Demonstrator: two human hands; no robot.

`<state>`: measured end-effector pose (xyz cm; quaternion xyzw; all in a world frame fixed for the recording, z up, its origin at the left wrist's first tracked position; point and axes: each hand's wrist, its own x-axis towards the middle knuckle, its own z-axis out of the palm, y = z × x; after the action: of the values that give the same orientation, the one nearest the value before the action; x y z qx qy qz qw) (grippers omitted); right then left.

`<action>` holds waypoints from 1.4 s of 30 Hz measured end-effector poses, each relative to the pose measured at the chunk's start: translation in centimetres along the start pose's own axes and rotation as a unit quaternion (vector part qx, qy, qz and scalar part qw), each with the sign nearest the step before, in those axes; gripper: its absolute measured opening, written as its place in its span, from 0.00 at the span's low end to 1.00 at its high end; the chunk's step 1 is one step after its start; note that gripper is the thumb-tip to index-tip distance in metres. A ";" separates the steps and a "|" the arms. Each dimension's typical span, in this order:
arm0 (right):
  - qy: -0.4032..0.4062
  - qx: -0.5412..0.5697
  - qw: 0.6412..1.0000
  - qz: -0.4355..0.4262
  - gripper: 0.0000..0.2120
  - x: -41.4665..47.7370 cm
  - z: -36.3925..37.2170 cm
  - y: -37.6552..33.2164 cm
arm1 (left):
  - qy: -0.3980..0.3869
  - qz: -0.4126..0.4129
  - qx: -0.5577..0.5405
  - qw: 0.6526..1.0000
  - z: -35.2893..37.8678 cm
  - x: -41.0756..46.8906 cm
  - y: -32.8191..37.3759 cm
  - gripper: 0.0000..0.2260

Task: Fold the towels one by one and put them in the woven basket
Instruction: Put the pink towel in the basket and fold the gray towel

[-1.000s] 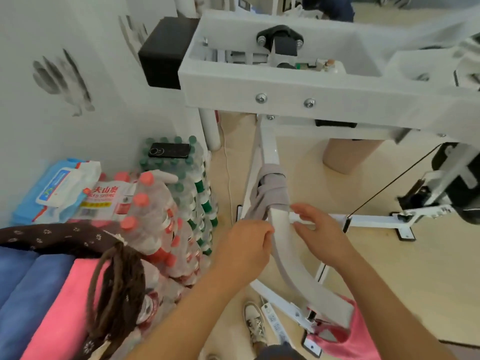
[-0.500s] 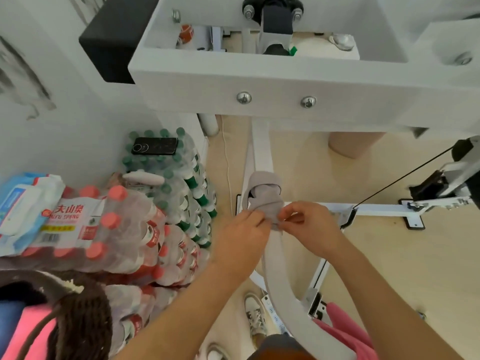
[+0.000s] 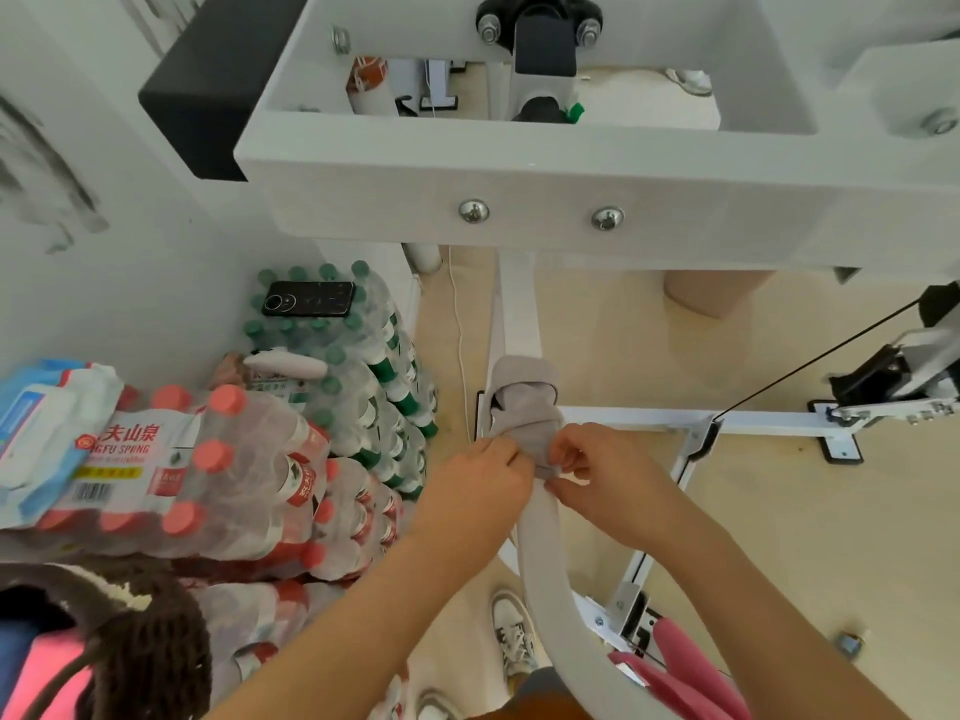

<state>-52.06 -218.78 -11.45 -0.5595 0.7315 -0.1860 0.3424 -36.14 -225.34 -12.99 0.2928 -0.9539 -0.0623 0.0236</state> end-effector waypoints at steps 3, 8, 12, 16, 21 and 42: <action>-0.043 0.033 0.998 0.027 0.08 0.4 -0.7 0.1 | -0.003 0.028 0.032 0.999 -0.7 0.4 0.3 0.14; -0.069 0.058 0.995 0.037 0.12 0.5 -1.2 0.0 | -0.064 -0.015 -0.008 0.998 -2.4 2.4 1.0 0.10; -0.090 -0.047 0.995 0.004 0.18 -0.2 -0.3 -0.4 | -0.175 -0.144 -0.235 0.945 -4.5 2.5 0.0 0.04; 0.012 -0.088 0.995 -0.052 0.09 -0.5 -0.3 -0.9 | -0.161 -0.227 -0.472 0.837 -6.2 0.5 -0.9 0.05; 0.055 -0.048 0.995 -0.062 0.05 -0.9 -2.0 -1.6 | -0.091 -0.270 -0.648 0.706 -7.2 -1.6 -1.5 0.10; 0.123 0.147 0.979 -0.067 0.14 -2.8 -4.0 -8.3 | 0.057 -0.272 -0.444 0.852 -12.3 -15.0 1.0 0.17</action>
<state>-48.72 -219.11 -2.40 -0.5234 0.6938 -0.3812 0.3151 -23.31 -217.35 -0.78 0.5017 -0.7040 -0.4663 0.1875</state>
